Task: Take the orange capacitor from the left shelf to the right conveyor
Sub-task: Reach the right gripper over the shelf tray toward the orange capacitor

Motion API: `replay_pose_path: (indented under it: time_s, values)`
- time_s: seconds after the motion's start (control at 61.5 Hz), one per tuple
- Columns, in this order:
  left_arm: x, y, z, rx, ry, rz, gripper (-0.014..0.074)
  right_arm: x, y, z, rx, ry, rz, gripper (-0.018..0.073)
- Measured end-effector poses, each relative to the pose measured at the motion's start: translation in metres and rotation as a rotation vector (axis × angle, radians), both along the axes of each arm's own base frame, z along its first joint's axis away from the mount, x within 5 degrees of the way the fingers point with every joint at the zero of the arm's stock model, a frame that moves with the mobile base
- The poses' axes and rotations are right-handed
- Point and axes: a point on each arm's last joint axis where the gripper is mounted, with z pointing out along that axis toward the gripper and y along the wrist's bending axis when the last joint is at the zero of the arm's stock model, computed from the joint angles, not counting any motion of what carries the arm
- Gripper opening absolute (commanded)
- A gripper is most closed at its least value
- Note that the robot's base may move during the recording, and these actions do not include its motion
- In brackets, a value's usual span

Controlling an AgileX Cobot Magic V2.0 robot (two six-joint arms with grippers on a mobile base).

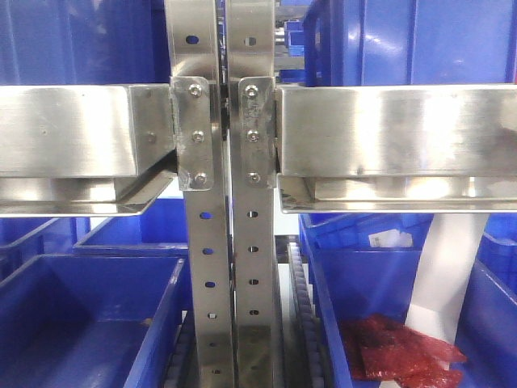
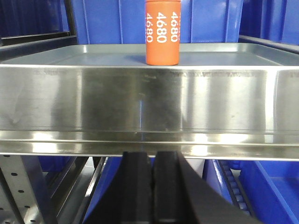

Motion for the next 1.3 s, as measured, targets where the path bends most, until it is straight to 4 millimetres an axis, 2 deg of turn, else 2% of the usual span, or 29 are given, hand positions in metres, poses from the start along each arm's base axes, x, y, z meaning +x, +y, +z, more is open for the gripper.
replay_pose_path:
  time_s: [1.009, 1.204, 1.302]
  values:
    - [0.0, 0.0, 0.0, 0.0, 0.0, 0.0, -0.0127, 0.0, 0.0, 0.0, 0.0, -0.009, 0.0, 0.0055]
    - [0.0, 0.0, 0.0, 0.0, 0.0, 0.0, -0.0127, 0.0, 0.0, 0.012, 0.0, -0.09, -0.001, 0.0055]
    - [0.0, 0.0, 0.0, 0.0, 0.0, 0.0, -0.0127, -0.005, 0.0, 0.037, 0.0, -0.131, -0.001, 0.0055]
